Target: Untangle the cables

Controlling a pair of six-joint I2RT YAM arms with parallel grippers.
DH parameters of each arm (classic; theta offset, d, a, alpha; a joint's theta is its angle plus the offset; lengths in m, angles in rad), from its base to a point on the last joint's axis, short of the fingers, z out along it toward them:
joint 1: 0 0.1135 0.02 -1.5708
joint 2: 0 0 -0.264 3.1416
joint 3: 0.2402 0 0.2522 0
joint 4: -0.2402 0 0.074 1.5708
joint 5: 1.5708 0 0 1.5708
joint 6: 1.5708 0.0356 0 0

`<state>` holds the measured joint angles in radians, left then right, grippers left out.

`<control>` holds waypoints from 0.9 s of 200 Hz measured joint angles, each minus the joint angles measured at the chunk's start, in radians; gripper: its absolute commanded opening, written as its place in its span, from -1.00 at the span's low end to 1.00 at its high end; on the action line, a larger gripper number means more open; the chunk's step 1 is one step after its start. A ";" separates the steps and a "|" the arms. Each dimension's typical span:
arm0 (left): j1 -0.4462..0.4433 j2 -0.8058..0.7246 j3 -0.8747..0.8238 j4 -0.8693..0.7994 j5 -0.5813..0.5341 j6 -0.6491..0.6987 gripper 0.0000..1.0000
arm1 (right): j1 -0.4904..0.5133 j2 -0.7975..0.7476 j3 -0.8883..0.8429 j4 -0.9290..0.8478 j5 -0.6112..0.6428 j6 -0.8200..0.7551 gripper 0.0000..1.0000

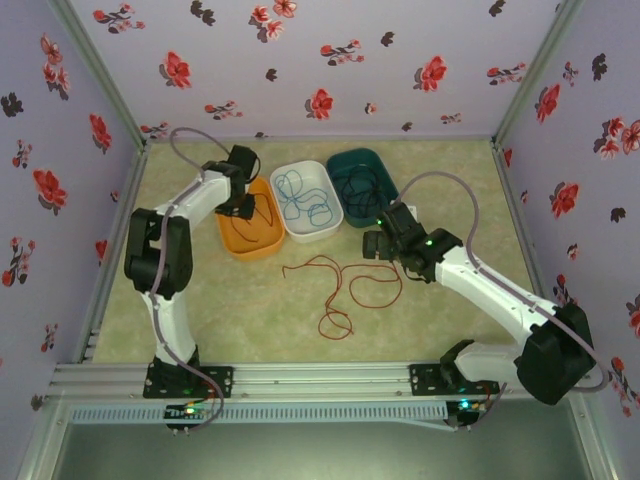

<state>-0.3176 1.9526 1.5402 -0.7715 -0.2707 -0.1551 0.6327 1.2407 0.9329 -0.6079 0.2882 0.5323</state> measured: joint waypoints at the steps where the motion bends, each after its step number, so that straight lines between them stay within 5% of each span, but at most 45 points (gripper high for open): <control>1: 0.000 -0.003 0.000 -0.001 0.000 -0.001 0.09 | 0.000 0.000 0.000 0.000 0.000 0.000 0.99; 85: 0.000 -0.098 0.000 -0.016 -0.010 0.000 0.35 | 0.000 0.013 0.002 0.000 -0.004 -0.002 0.99; 148: -0.030 -0.192 -0.035 -0.013 -0.012 -0.027 0.99 | 0.000 0.019 0.002 -0.001 -0.004 -0.001 0.98; 180: -0.077 -0.349 -0.114 0.010 -0.011 -0.055 0.99 | 0.000 0.029 0.002 0.004 -0.042 -0.003 0.72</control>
<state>-0.3950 1.6032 1.4265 -0.7620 -0.2817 -0.2096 0.6327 1.2694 0.9348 -0.6037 0.2462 0.5297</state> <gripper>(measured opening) 0.995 0.901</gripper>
